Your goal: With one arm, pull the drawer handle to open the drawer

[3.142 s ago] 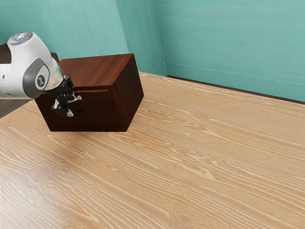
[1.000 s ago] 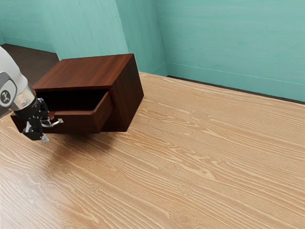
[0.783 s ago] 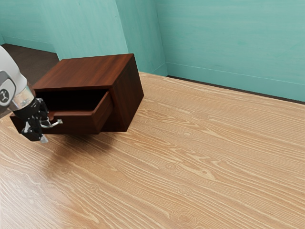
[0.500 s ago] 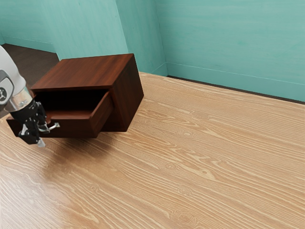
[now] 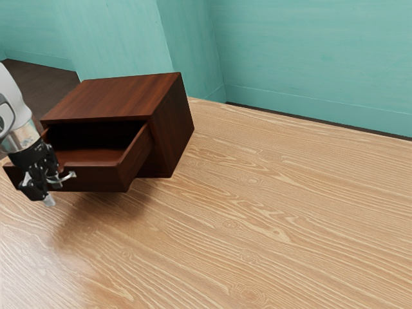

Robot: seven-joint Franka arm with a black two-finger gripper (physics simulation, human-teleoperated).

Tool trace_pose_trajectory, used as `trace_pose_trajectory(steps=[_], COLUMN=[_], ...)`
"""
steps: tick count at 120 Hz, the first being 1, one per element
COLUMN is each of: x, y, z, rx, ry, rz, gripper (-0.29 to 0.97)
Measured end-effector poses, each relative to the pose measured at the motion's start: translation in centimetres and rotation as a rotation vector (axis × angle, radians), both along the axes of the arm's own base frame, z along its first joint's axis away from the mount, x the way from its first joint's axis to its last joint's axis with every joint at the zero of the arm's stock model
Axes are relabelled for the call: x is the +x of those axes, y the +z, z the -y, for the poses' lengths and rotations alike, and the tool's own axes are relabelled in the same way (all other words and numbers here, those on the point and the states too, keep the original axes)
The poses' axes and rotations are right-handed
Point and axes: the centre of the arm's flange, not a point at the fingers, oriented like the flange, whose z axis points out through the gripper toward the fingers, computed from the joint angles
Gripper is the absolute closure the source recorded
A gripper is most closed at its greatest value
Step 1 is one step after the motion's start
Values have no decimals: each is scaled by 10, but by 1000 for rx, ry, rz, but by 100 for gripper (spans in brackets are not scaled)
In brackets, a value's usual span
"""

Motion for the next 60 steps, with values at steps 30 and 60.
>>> trace_pose_trajectory(steps=[30, 60], x=[-4, -6], y=[9, 11], z=[3, 5], rx=[-13, -26], ry=[5, 10], rz=[-20, -40], gripper=[34, 32])
